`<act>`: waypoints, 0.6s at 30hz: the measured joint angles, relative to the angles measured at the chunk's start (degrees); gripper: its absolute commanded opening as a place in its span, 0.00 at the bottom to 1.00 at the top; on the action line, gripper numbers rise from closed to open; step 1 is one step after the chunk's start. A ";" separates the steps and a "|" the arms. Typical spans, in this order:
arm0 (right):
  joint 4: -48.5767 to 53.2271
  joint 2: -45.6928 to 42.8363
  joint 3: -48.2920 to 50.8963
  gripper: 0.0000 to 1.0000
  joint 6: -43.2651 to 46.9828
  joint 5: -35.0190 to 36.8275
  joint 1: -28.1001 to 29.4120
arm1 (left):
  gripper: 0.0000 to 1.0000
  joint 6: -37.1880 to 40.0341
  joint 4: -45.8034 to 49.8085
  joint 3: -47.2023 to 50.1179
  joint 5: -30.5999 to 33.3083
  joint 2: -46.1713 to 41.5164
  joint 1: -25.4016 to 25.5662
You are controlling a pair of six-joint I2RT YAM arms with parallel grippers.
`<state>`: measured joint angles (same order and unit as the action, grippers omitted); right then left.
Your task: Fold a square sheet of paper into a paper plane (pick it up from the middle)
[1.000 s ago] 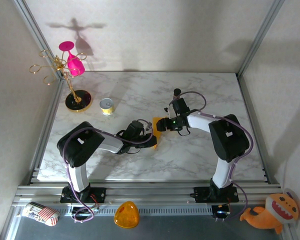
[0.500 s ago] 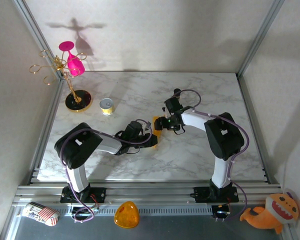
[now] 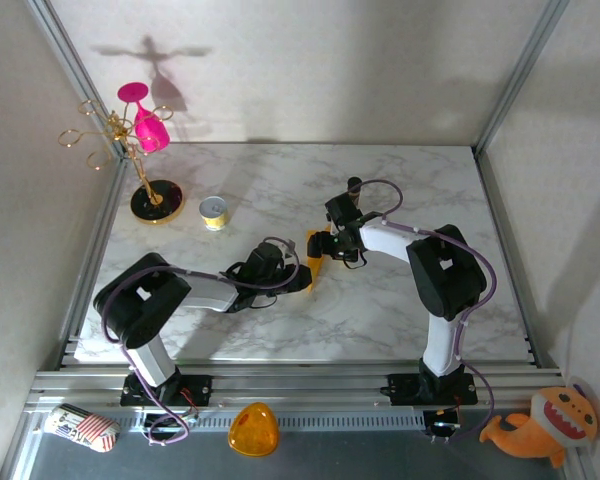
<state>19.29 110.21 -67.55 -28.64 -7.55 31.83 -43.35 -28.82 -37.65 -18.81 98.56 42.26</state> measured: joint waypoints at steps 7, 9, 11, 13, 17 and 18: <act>-0.09 0.09 -0.02 0.79 -0.81 0.26 0.09 | 0.31 -0.02 2.16 -3.19 3.06 1.51 2.29; -0.09 0.11 -0.02 0.79 -0.83 0.28 0.09 | 0.30 -0.07 2.47 -3.52 3.54 1.77 2.34; -0.07 0.15 -0.02 0.79 -0.85 0.28 0.09 | 0.29 -0.20 2.78 -3.80 3.91 1.99 2.34; -0.02 0.17 -0.11 0.79 -0.96 0.28 0.09 | 0.28 -0.24 3.04 -4.39 4.11 2.71 2.36; 0.00 0.20 -0.13 0.79 -1.05 0.31 0.09 | 0.27 -0.24 3.50 -5.01 4.59 3.89 2.58; 0.00 0.22 -0.13 0.79 -1.05 0.31 0.09 | 0.27 -0.24 3.61 -5.05 4.74 4.07 2.67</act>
<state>19.29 110.43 -67.68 -29.69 -7.25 31.92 -43.59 -25.21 -42.70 -14.06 102.63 44.93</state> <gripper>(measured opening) 0.785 0.276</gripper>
